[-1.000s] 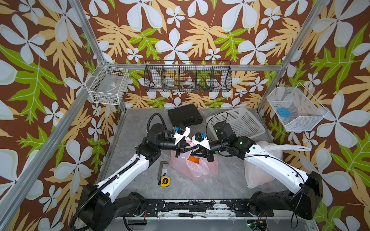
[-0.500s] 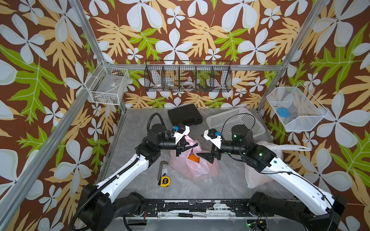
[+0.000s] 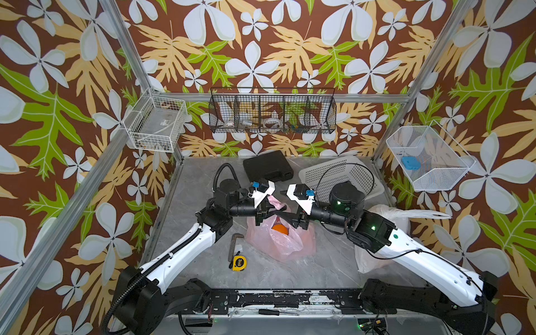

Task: Place the oranges into plastic bags & tie knots
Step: Tie the plastic bag at the center of the board.

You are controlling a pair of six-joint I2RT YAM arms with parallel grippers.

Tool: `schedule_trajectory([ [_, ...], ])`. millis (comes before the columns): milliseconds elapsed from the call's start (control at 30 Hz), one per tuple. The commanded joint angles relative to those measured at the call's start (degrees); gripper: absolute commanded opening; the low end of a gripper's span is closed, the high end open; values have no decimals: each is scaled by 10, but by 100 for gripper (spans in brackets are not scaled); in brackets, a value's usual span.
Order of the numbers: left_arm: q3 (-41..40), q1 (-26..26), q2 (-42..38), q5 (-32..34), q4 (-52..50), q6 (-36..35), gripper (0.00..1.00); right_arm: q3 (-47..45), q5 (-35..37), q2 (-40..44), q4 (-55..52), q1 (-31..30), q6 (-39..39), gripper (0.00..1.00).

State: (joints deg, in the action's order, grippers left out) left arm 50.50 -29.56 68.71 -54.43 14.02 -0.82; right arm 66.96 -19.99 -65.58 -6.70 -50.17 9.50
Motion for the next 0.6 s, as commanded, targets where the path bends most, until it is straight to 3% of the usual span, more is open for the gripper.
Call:
schedule_trajectory([
  [0,3,0,1,-2,3,-3,0,3,-14,-7,0,-1,-6,43],
  [100,1,0,0,-7,6,-1,0,-1,15,-3,-4,-1,-11,18],
  [167,-3,0,-2,-15,10,1,9,-14,46,11,6,-1,-20,4],
  [300,-15,0,-4,-37,39,17,20,-29,70,27,5,0,-24,0],
  [567,-18,0,-6,-39,52,29,21,-64,117,61,-6,1,-32,0],
])
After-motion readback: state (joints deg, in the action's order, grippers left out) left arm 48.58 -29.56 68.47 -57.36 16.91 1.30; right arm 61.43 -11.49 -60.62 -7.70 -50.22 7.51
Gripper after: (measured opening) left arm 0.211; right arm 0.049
